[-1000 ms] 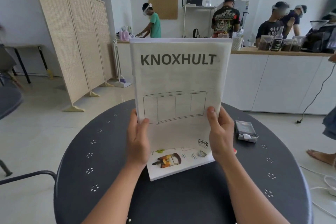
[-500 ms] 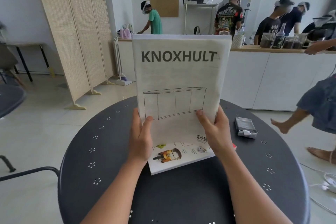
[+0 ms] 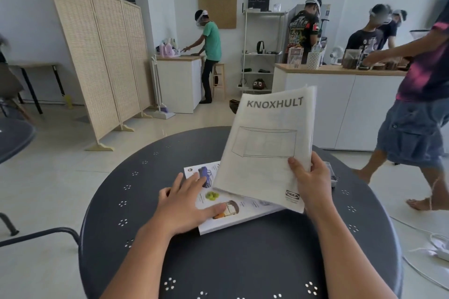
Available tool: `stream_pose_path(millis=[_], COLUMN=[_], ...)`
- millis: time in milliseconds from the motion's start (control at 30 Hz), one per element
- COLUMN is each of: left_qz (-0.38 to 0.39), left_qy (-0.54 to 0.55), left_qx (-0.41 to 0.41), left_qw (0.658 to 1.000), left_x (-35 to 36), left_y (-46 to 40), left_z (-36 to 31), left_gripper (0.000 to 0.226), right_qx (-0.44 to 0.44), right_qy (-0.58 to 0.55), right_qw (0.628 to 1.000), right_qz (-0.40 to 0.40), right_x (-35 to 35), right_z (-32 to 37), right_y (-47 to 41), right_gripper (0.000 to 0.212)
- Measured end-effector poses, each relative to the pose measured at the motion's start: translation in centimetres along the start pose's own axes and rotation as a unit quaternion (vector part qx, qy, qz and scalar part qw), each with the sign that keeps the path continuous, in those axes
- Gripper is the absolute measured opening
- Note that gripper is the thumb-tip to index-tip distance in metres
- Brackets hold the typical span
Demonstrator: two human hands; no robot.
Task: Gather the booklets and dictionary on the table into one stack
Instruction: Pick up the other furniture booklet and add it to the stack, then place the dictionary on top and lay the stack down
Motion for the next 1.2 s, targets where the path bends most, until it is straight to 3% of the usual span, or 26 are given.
stream_pose_path(millis=[100,267,333,433,533,600,700,767,900,1033,1200], left_qz=[-0.005,-0.102,-0.086,-0.024,0.019,0.023,0.077,0.106,0.055,-0.064,-0.234], left_qy=[-0.014,-0.128,-0.115,-0.073,-0.048,-0.023,0.051,0.144,0.372,0.5,0.625], left_qx=[-0.017,-0.038,-0.055,-0.087,-0.123,-0.151,-0.174,-0.172,-0.192,-0.148,-0.17], left_qw=[1.0,0.986,0.988,0.993,0.991,0.988,0.98,0.969,0.906,0.851,0.725], left_x=[-0.5,-3.2,-4.6,-4.7,-3.5,-3.9,-4.6,-4.1,-3.8,-3.7,-4.2], left_y=[0.6,2.3,2.0,1.1,0.8,0.6,0.8,0.7,0.8,2.0,2.1], left_z=[0.0,-1.1,-0.8,0.0,0.0,-0.1,-0.3,0.1,2.4,4.5,6.6], left_gripper=[0.101,0.061,0.058,0.064,0.102,0.105,0.064,0.049,0.042,0.038,0.036], right_qx=[0.014,0.037,0.054,0.076,0.087,0.087,0.092,0.097,0.102,0.108,0.102], right_qy=[0.011,0.033,0.036,0.044,0.058,0.074,0.094,0.101,0.093,0.04,0.014], right_qw=[1.0,0.999,0.998,0.996,0.994,0.993,0.991,0.989,0.99,0.993,0.995], right_qz=[-0.019,-0.015,-0.013,-0.002,0.01,0.018,0.034,0.042,0.039,0.017,-0.015], right_x=[-0.4,-0.3,-0.3,-0.3,-0.2,-0.3,-0.3,-0.2,-0.3,-0.6,-0.8], right_z=[-0.5,-1.1,-1.5,-2.0,-2.4,-2.4,-2.4,-2.3,-2.3,-2.3,-2.4], right_y=[-0.3,-0.3,-0.2,-0.1,-0.1,-0.1,-0.1,-0.1,-0.1,-0.1,-0.1], right_gripper=[0.017,0.016,0.015,0.013,0.012,0.011,0.016,0.012,0.011,0.014,0.013])
Point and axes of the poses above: each hand's wrist, its own y-axis away from the middle knuckle, its own x-axis out of the palm, z = x × y, the point moved 5 cm from there along -y, towards the middle knuckle, and after that the axes turned 12 degrees about -z, right-handed, at the moved point
